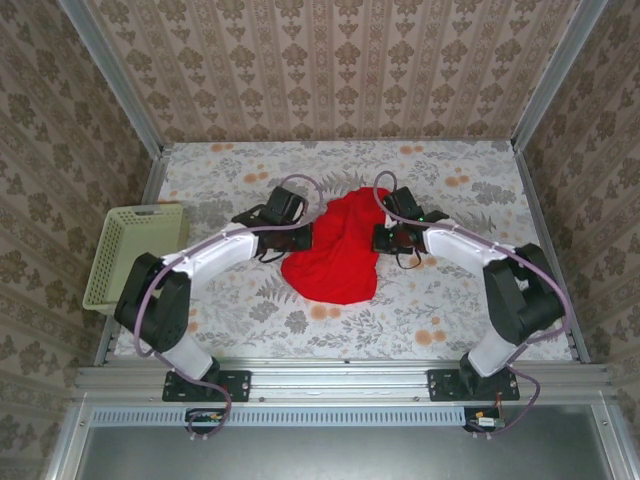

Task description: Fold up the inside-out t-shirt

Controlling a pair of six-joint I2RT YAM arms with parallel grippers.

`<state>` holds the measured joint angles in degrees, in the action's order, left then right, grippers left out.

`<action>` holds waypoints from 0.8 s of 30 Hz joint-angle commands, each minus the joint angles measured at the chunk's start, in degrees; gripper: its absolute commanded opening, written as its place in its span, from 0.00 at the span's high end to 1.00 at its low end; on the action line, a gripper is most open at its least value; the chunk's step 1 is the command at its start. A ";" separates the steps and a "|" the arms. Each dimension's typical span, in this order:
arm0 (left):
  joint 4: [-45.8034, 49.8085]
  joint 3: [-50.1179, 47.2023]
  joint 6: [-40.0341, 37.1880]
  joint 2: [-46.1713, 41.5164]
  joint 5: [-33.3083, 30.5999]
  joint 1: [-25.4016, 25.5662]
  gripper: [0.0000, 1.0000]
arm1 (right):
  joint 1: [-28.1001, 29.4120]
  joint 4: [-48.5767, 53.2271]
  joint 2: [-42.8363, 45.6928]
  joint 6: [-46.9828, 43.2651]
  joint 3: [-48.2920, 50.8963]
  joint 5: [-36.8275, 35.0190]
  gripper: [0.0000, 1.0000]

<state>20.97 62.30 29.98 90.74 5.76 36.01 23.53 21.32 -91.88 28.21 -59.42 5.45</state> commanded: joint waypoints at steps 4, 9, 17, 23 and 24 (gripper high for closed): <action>3.08 2.66 -2.16 -10.16 -4.59 -0.15 1.00 | 0.38 8.36 14.46 -3.30 -0.74 -10.36 1.00; 0.33 -0.18 -1.74 -16.23 -3.75 -1.21 0.93 | 1.87 8.37 21.13 -1.40 2.29 -9.28 1.00; 10.02 -2.88 -0.28 -8.07 -4.03 -5.01 0.70 | 13.24 3.12 18.86 8.34 11.20 -8.39 0.88; 8.00 -10.99 1.94 -12.91 -4.67 -7.68 0.32 | 13.57 11.07 15.86 3.62 6.48 -15.76 0.48; 7.51 -12.30 2.46 -14.20 -4.79 -8.35 0.29 | 13.29 12.49 15.74 1.45 4.60 -17.50 0.44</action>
<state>28.12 51.92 30.94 81.08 2.09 28.82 37.21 29.08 -76.66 33.26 -49.60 -5.37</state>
